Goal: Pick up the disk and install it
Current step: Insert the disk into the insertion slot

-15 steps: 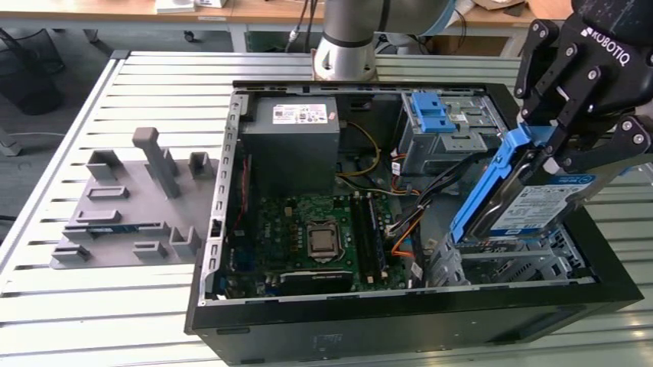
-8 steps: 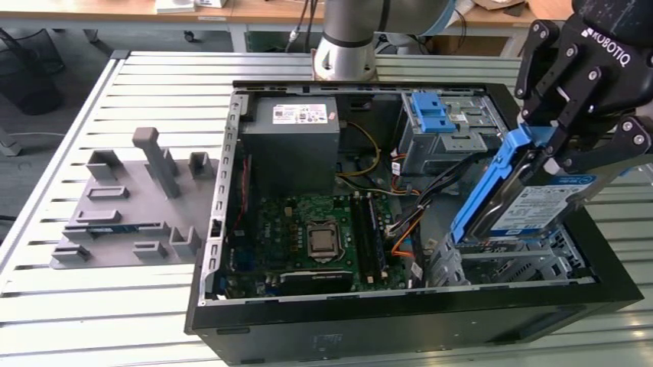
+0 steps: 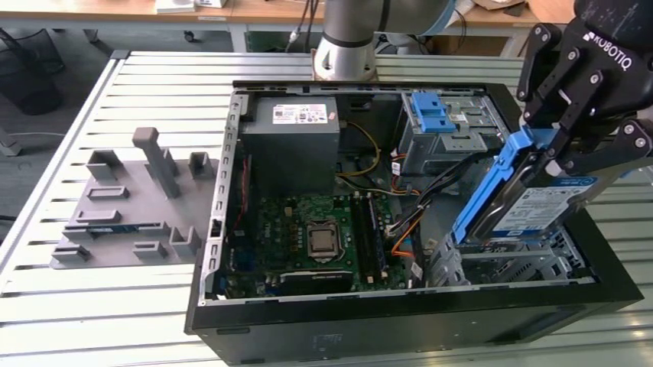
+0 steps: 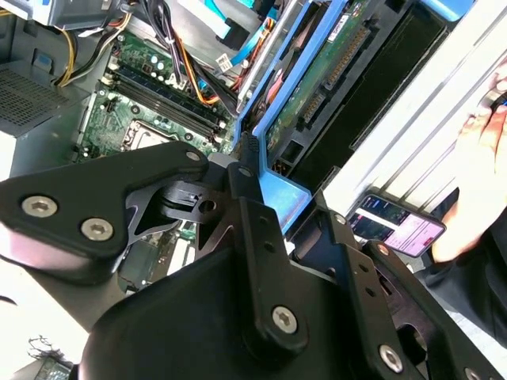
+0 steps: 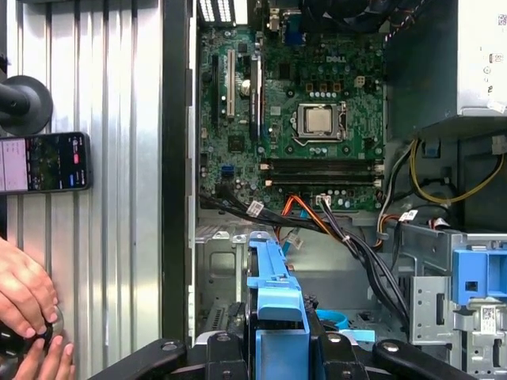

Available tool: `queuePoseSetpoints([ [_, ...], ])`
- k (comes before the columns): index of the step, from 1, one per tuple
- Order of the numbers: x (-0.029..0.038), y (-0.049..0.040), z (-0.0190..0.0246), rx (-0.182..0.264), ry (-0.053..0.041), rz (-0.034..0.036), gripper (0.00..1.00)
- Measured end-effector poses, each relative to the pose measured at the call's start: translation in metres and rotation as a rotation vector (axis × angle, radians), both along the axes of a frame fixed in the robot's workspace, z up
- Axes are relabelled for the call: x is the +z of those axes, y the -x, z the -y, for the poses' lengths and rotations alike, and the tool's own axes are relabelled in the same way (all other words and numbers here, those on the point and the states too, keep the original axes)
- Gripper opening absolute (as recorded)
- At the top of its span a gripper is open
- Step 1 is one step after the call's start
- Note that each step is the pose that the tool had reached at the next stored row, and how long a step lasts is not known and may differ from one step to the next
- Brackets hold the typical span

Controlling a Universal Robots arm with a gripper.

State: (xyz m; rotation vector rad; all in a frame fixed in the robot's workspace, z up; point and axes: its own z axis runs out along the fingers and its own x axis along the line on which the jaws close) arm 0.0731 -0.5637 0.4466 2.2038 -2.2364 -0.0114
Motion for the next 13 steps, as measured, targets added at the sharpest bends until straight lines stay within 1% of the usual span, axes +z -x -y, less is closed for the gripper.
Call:
queuePoseSetpoints([
  [2,-0.001,-0.0007,0.0,0.0,0.0001,0.0,0.36],
  [3,-0.0039,-0.0032,0.0,0.0,0.0001,0.0,0.36],
  [6,-0.0044,-0.0023,0.0,0.0,-0.0001,0.0,0.36],
  [7,-0.0048,-0.0001,0.0001,0.0,0.0001,0.0,0.36],
  [13,-0.0068,-0.0014,0.0001,0.0,0.0001,0.0,0.36],
])
